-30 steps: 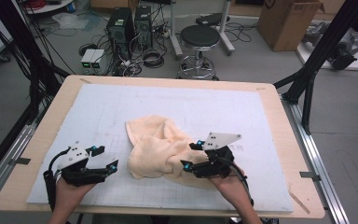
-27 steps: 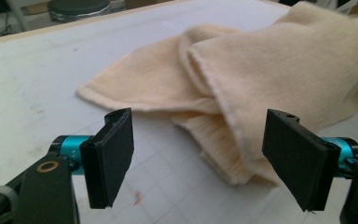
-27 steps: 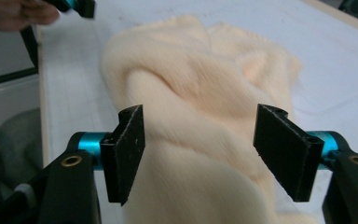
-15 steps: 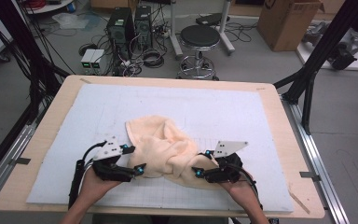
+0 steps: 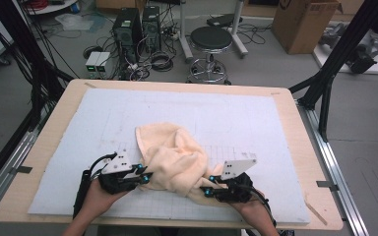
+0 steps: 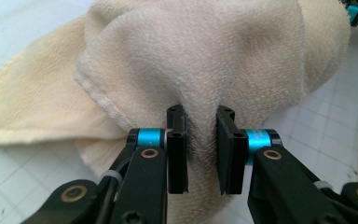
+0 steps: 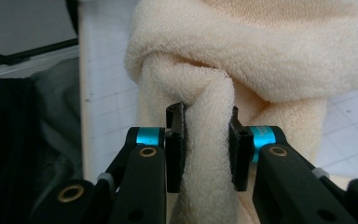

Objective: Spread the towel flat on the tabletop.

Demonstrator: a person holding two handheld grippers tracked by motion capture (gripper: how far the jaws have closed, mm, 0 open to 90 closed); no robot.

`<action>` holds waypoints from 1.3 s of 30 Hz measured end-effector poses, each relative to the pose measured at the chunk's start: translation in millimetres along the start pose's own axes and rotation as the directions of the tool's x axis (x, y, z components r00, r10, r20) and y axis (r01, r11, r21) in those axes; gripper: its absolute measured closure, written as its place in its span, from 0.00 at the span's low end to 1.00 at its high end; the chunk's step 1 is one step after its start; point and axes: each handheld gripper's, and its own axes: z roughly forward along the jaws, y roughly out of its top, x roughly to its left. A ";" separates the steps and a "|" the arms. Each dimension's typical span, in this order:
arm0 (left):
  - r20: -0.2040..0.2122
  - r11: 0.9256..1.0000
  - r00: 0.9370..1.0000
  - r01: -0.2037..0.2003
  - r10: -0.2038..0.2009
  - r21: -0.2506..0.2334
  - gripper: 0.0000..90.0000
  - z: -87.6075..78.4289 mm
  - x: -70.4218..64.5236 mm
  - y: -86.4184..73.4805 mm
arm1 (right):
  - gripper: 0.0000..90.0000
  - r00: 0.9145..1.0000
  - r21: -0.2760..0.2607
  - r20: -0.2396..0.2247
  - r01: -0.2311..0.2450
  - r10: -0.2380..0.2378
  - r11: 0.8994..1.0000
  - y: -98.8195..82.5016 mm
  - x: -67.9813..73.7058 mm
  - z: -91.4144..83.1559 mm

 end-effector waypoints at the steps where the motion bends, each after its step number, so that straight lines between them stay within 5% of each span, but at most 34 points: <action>1: 0.002 1.000 1.000 0.003 -0.003 -0.003 0.85 -6.4 -0.5 -3.2 | 0.83 1.000 -0.001 -0.005 0.003 -0.003 1.000 -0.1 2.7 -0.3; 6: 0.007 1.000 1.000 0.010 -0.010 -0.015 0.86 -27.7 -4.5 -15.2 | 0.82 0.999 0.008 -0.030 0.039 -0.039 0.999 0.0 21.0 1.3; 9: 0.002 1.000 1.000 -0.004 0.004 -0.006 0.84 -35.4 -7.8 -20.5 | 0.68 0.999 0.005 -0.029 0.041 -0.041 0.999 2.6 28.1 0.2; 13: 0.019 0.998 0.999 0.043 -0.042 -0.053 0.69 -45.5 -3.1 -20.0 | 0.55 0.999 -0.045 -0.007 0.041 -0.041 0.998 7.1 29.0 -12.3; 16: 0.033 0.991 0.996 0.085 -0.082 -0.102 0.54 -51.3 3.6 -13.1 | 0.52 0.999 -0.102 0.023 0.026 -0.024 0.994 12.9 21.0 -24.4; 19: 0.028 0.989 0.996 0.083 -0.080 -0.120 0.46 -47.3 7.9 -2.3 | 0.51 0.997 -0.128 0.073 0.013 -0.004 0.992 21.8 7.7 -30.5; 23: 0.015 0.991 0.997 0.072 -0.071 -0.114 0.38 -29.8 10.9 10.5 | 0.49 0.994 -0.148 0.109 -0.002 0.018 0.989 35.5 -15.5 -22.3; 26: 0.003 0.994 0.998 0.062 -0.062 -0.093 0.38 -13.6 13.6 16.2 | 0.46 0.995 -0.139 0.085 -0.041 0.054 0.989 41.6 -31.3 -8.3; 30: 0.049 0.997 0.996 0.071 -0.069 -0.039 0.47 1.7 19.0 16.2 | 0.49 0.993 -0.094 0.044 -0.102 0.106 0.990 40.2 -49.5 12.9; 32: 0.065 0.999 0.996 0.054 -0.053 -0.010 0.63 5.6 18.0 14.5 | 0.59 0.990 -0.044 -0.017 -0.137 0.137 0.990 36.7 -56.1 25.7; 33: 0.068 0.999 0.997 0.046 -0.046 0.003 0.76 6.2 16.3 13.1 | 0.74 0.989 -0.021 -0.052 -0.136 0.135 0.990 34.8 -55.8 34.1; 39: 0.077 0.999 0.996 0.041 -0.041 -0.007 0.93 -5.6 11.8 4.9 | 0.92 0.994 -0.011 -0.074 -0.078 0.077 0.997 37.6 -43.7 35.3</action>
